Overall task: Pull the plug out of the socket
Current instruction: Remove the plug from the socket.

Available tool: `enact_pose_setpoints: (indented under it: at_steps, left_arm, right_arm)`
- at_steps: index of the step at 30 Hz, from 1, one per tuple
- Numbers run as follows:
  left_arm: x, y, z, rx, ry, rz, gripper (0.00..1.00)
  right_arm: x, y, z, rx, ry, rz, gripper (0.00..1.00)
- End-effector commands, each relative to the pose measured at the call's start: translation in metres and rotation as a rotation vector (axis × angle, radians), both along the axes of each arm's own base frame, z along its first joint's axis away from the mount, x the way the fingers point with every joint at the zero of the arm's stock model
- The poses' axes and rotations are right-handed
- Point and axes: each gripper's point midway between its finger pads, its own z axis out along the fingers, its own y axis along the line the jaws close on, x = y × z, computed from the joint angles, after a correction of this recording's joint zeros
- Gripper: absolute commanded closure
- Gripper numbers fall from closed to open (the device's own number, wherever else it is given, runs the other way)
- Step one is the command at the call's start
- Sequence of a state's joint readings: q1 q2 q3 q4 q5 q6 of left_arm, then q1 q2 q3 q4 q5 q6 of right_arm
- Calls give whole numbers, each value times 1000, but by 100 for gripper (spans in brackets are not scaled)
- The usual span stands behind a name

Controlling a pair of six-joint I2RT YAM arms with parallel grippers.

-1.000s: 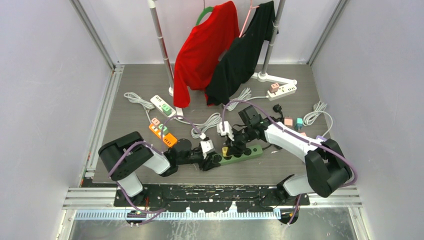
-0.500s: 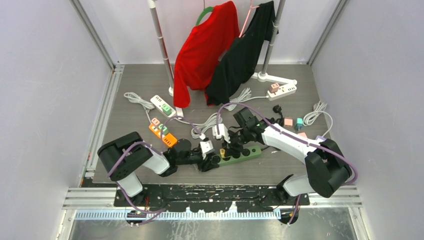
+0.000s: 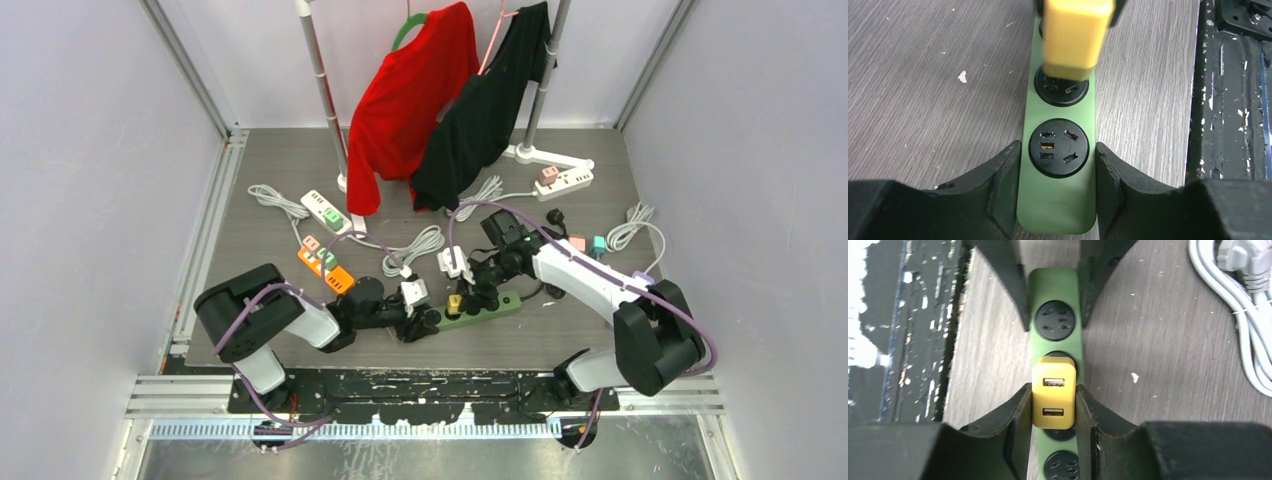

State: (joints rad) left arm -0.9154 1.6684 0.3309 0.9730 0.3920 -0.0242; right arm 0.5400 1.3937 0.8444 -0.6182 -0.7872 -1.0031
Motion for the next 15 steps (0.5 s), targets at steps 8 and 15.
enact_pose_setpoints:
  at_steps: [8,15]
  left_arm:
    - [16,31,-25,129,67,167,93]
    - [26,21,29,37,66,214,34]
  right_arm:
    - [-35,13,69,227,162,89,99]
    - [-1,10,110,369,398,-151,99]
